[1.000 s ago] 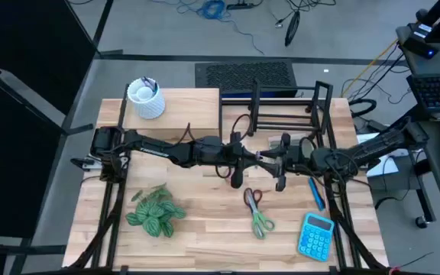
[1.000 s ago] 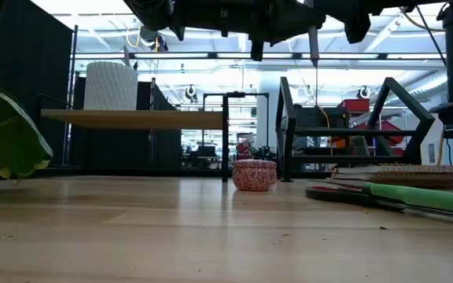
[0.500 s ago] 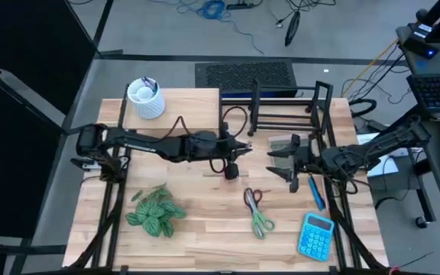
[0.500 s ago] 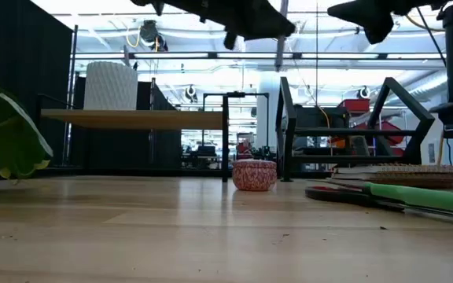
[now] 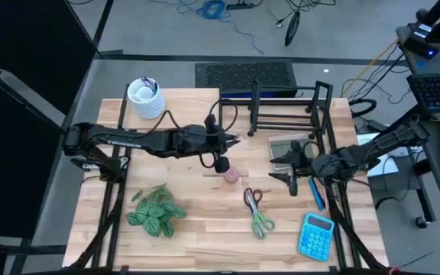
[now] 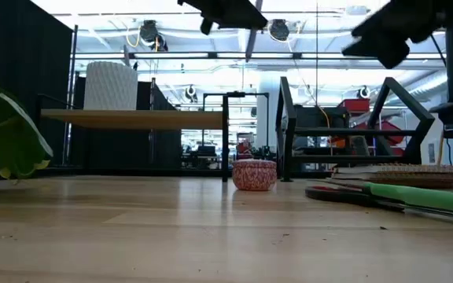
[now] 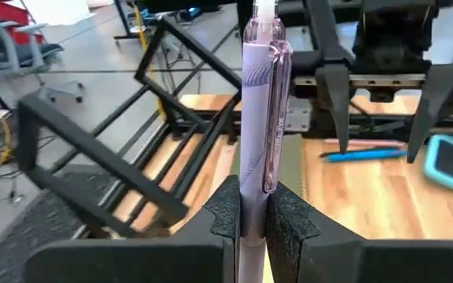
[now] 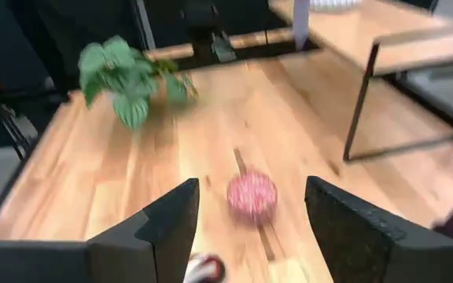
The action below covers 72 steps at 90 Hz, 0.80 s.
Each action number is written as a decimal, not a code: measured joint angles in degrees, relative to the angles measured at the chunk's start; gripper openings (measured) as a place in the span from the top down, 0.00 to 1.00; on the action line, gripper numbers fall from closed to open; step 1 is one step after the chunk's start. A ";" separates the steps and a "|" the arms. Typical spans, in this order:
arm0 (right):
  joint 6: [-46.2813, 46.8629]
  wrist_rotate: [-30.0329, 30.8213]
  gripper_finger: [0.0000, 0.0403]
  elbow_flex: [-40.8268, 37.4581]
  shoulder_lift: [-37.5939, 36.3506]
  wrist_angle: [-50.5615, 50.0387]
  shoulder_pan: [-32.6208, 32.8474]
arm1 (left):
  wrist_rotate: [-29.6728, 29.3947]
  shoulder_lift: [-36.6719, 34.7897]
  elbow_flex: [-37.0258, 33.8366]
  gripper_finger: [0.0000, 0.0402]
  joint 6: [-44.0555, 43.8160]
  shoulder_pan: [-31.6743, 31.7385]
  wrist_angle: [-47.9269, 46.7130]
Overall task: Stock shelves
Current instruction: Put the purple pen into the white pen holder
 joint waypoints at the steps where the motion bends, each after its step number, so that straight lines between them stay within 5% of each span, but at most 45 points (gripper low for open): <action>1: 0.25 0.02 0.47 0.00 0.20 -0.22 0.00 | -0.15 -0.23 0.00 0.96 0.00 -0.01 -0.15; 32: 5.68 0.36 0.47 -0.02 8.47 -2.74 -0.02 | -15.25 -12.33 -0.04 0.96 0.47 0.30 -9.30; 55: 6.51 3.07 0.47 -0.02 16.12 -0.86 -0.02 | -32.59 -24.17 -0.02 0.96 -0.12 0.83 -19.62; 65: 8.20 3.10 0.47 -0.02 18.67 -0.87 -0.02 | -40.77 -27.93 0.00 0.96 -3.88 1.88 -26.82; 72: 9.54 3.12 0.47 -0.02 20.27 -0.84 -0.02 | -41.21 -30.15 -0.11 0.96 -10.70 4.01 -32.15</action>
